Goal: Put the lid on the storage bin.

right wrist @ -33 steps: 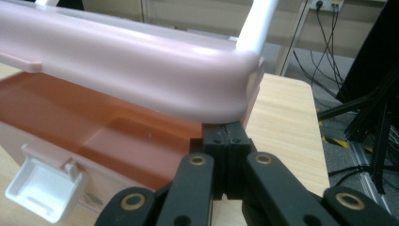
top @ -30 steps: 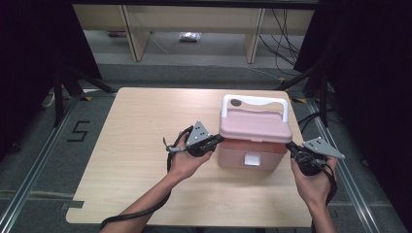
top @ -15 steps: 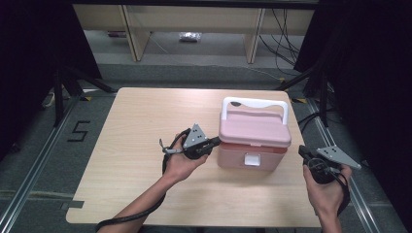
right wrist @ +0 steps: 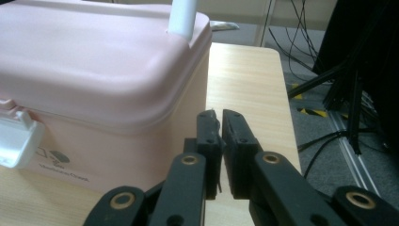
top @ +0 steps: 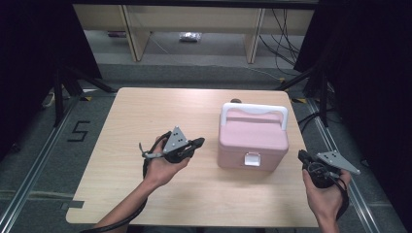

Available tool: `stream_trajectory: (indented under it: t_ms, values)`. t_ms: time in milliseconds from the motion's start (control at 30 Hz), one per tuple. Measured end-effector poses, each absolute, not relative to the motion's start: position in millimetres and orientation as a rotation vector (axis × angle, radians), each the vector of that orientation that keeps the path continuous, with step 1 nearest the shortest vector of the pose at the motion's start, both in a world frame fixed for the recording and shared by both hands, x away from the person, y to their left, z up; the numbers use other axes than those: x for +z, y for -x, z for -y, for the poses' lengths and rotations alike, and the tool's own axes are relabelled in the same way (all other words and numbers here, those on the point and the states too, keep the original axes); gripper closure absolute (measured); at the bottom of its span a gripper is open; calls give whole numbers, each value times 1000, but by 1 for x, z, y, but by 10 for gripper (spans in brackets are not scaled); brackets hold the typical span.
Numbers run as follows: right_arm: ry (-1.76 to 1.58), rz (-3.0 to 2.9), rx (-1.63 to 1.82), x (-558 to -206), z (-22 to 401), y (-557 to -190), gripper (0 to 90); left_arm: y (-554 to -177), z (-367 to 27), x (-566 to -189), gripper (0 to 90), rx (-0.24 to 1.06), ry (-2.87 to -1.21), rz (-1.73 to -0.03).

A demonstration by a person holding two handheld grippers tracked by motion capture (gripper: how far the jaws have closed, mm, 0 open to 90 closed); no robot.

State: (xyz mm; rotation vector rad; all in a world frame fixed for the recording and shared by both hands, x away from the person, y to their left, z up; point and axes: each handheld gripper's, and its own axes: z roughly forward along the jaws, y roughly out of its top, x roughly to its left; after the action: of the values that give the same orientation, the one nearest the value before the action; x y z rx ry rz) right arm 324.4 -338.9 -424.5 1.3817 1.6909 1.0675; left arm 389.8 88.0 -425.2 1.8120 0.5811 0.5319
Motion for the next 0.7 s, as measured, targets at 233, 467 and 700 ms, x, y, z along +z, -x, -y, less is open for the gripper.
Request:
stream_trajectory:
  t_ms: [233, 467, 700]
  values:
    - [-1440, -1684, 1081, -439, 339, -324, 839, -382, -130, -437, 836, 623, -1783, -641]
    - [-1445, -1687, 1054, -457, 347, -320, 788, -375, -182, -459, 788, 730, -1737, -757]
    - [-1480, -1662, 1071, -476, 348, -318, 729, -360, -224, -494, 720, 775, -1687, -879]
